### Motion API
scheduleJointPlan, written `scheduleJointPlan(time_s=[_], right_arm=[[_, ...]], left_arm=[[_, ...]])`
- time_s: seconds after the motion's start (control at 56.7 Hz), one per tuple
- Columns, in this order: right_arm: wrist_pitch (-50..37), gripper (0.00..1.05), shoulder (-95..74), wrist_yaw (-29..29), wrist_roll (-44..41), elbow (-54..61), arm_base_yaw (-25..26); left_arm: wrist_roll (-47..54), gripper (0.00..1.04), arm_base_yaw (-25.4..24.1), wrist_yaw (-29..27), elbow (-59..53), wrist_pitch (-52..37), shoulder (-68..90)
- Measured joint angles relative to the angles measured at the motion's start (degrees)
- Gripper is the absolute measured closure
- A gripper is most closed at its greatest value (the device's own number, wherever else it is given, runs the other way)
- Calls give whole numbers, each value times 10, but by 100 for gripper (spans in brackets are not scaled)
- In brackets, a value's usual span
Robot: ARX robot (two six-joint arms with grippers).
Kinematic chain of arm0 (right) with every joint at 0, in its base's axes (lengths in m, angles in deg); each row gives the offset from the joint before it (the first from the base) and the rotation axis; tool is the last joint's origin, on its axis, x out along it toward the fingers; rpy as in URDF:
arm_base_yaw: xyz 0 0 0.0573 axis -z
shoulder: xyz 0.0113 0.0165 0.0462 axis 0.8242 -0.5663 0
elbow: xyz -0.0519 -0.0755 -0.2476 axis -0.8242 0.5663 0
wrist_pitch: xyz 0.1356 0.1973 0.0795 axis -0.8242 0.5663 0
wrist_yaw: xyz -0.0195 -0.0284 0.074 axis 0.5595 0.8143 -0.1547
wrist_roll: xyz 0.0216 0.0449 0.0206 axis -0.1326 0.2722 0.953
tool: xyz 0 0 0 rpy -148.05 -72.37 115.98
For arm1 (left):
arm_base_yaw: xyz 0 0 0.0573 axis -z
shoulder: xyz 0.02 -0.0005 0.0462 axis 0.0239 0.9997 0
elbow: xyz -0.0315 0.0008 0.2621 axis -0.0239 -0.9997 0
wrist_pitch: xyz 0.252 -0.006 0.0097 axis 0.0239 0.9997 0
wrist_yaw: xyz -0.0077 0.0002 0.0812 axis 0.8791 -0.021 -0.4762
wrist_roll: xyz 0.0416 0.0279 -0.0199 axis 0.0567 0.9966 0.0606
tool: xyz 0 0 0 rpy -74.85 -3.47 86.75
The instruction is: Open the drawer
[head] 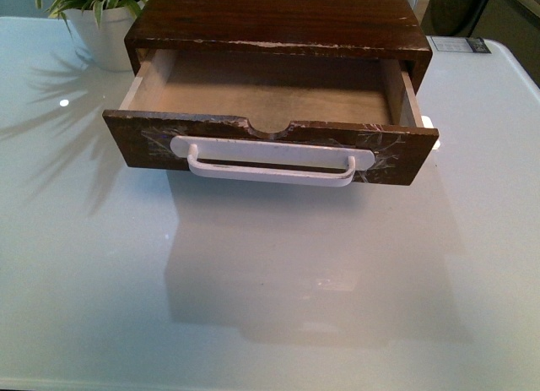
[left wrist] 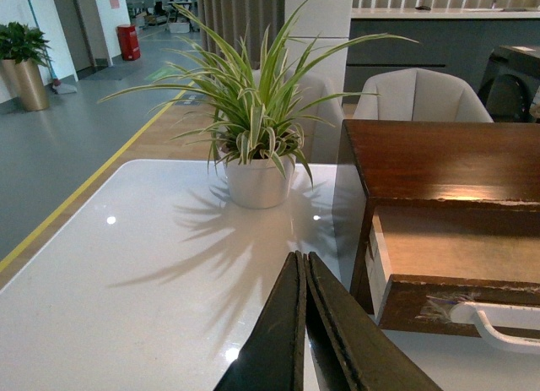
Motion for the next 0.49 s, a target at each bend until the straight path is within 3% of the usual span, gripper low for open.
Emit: scheduleJointPlan(time_s=[0.494], right_arm=[[21,103,37,1,0,0,0]], left_arm=[[0,103,0,0,0,87,-87]])
